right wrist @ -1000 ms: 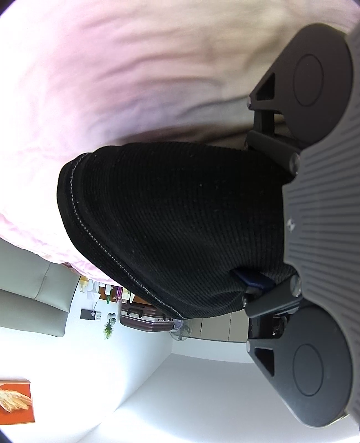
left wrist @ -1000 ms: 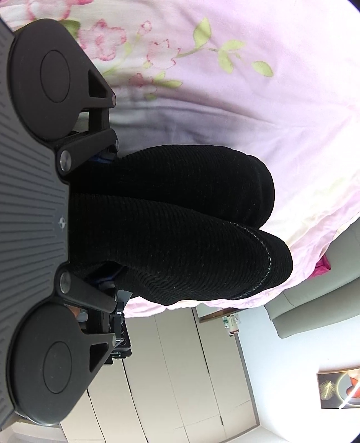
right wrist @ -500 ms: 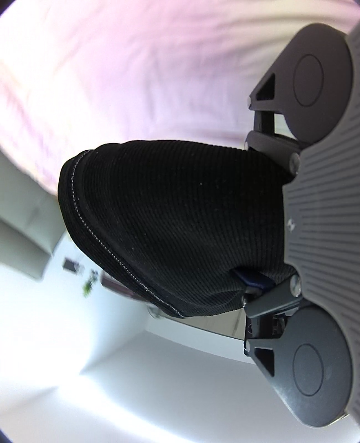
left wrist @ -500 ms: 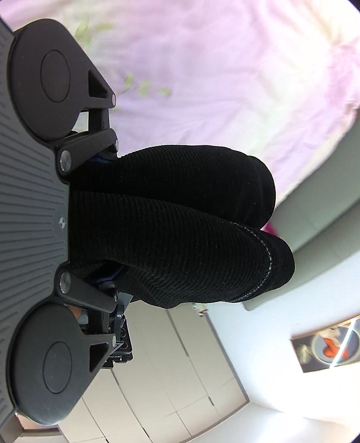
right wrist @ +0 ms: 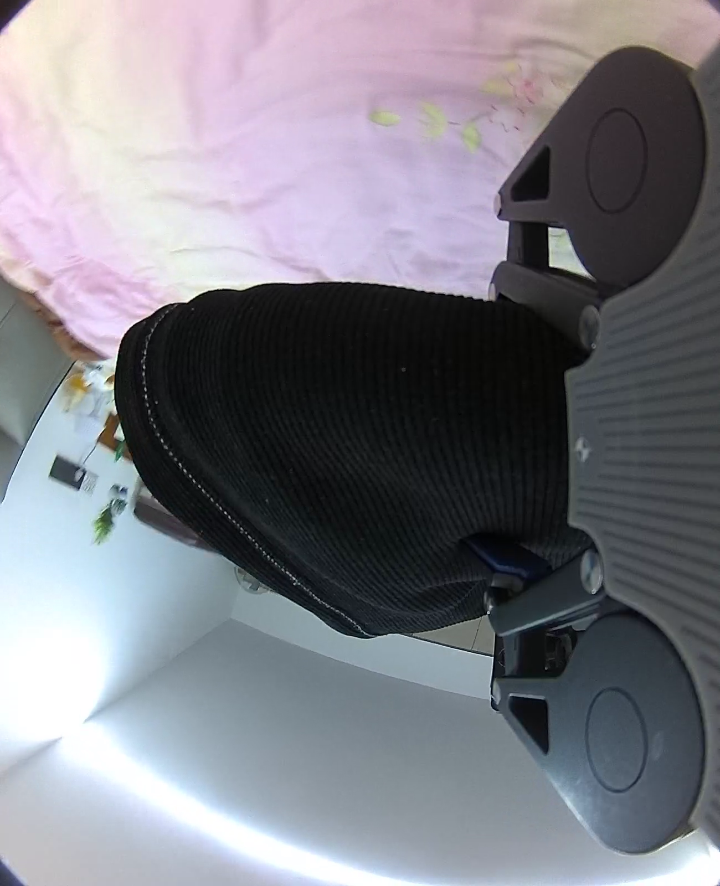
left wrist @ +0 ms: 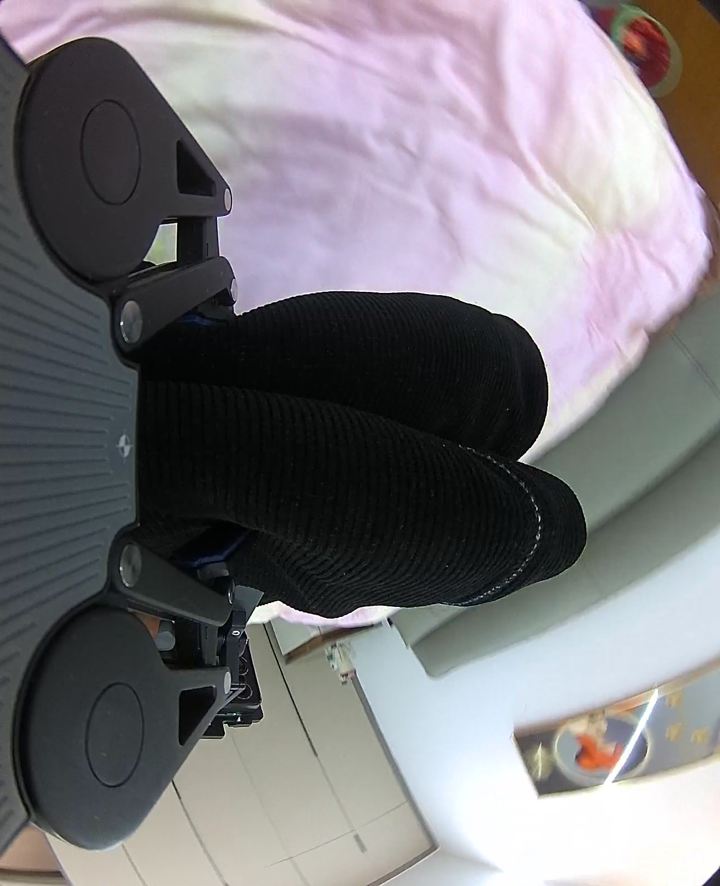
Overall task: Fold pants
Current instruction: 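Lower the folded bundle onto the duvet with both tools and open them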
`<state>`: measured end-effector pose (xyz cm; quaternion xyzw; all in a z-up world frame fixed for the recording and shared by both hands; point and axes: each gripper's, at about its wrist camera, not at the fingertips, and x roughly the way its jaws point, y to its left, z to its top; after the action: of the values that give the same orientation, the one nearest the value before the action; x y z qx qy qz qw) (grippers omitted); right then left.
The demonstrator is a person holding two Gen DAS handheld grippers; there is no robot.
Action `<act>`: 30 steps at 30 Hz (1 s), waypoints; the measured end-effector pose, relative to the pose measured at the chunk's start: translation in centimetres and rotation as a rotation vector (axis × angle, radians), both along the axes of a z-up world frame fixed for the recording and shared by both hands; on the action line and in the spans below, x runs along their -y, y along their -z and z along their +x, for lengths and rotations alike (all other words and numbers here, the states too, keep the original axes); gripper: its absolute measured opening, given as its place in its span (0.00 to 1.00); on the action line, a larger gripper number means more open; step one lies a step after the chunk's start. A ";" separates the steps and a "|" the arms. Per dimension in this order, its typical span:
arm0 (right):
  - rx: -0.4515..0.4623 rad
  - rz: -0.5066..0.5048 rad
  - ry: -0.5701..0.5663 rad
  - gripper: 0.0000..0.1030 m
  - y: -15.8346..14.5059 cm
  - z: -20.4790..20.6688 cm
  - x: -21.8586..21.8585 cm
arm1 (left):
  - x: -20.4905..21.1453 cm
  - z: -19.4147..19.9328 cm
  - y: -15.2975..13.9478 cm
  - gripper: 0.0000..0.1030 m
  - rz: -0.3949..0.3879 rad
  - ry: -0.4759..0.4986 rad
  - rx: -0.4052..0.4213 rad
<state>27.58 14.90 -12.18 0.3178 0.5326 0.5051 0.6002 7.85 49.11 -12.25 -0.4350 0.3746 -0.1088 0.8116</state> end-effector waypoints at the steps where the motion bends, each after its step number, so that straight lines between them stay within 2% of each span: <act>1: -0.020 -0.011 -0.003 0.62 1.2 0.0 -0.7 | -0.8 0.0 1.3 0.73 -0.009 -0.001 -0.023; 9: -0.156 -0.092 -0.013 0.62 10.9 -0.2 -5.1 | -5.2 -0.2 10.6 0.73 -0.046 -0.020 -0.165; 12: -0.196 -0.115 -0.018 0.62 13.8 -0.2 -6.7 | -5.8 -0.2 13.3 0.73 -0.059 -0.028 -0.205; 14: -0.212 -0.122 -0.019 0.62 15.2 -0.1 -7.9 | -6.0 -0.2 14.3 0.73 -0.067 -0.032 -0.204; 19: -0.225 -0.094 -0.022 0.63 17.2 -0.3 -8.0 | -6.0 -0.5 15.4 0.76 -0.069 -0.028 -0.172; 21: -0.215 -0.098 -0.035 0.64 17.8 -1.7 -5.3 | -6.7 -1.6 15.9 0.78 -0.093 -0.033 -0.171; 24: -0.206 -0.093 -0.037 0.67 18.4 -2.2 -4.6 | -6.8 -2.5 16.0 0.79 -0.127 -0.056 -0.166; 30: -0.217 -0.056 0.003 0.68 19.1 -4.9 -4.0 | -5.8 -6.8 14.0 0.80 0.036 -0.064 -0.131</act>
<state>22.65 18.85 -31.30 0.3546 0.6080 0.4518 0.5482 1.09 54.92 -26.27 -0.4384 0.4146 -0.0476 0.7960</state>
